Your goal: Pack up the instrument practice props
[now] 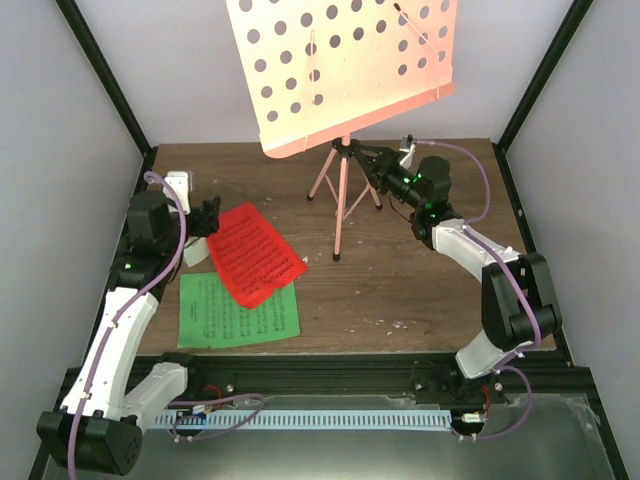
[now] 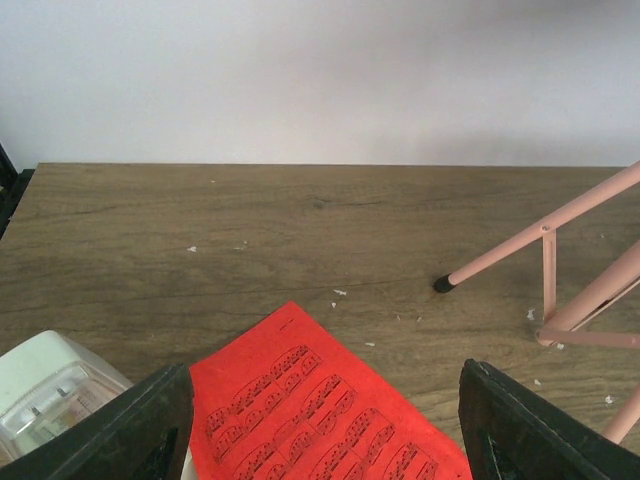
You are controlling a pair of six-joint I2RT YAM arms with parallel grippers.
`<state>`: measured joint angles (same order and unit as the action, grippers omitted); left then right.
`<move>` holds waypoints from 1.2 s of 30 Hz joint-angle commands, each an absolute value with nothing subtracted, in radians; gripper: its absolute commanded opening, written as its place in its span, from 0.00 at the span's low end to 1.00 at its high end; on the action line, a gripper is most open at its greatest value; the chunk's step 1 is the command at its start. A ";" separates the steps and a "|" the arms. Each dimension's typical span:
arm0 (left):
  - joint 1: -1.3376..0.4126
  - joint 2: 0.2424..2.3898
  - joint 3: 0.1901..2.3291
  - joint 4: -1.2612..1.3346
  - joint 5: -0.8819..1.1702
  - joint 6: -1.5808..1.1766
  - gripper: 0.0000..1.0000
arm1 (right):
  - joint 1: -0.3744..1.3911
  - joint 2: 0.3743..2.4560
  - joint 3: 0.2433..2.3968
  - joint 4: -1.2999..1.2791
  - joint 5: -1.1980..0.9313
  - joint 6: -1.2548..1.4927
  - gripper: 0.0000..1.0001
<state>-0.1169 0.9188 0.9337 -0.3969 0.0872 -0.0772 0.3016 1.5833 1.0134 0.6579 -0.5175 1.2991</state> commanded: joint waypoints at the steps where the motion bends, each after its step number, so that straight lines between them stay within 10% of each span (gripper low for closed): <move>1: -0.120 0.917 0.923 -0.379 0.081 -0.071 0.73 | 0.319 1.581 1.028 0.735 -0.503 1.193 0.31; 11: -0.120 0.918 0.919 -0.379 0.083 -0.072 0.73 | 0.327 1.561 1.051 0.664 -0.438 0.998 0.31; 24: -0.120 0.921 0.919 -0.379 0.087 -0.075 0.73 | 0.326 1.527 1.072 0.602 -0.446 1.214 0.78; 36: -0.118 0.923 0.917 -0.377 0.095 -0.078 0.73 | 0.337 1.501 1.078 0.471 -0.369 1.308 0.66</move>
<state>-0.1169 0.9211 0.9272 -0.3969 0.0879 -0.0776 0.3283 1.5269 1.0374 0.5133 -0.4084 1.2663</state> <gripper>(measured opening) 0.728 0.694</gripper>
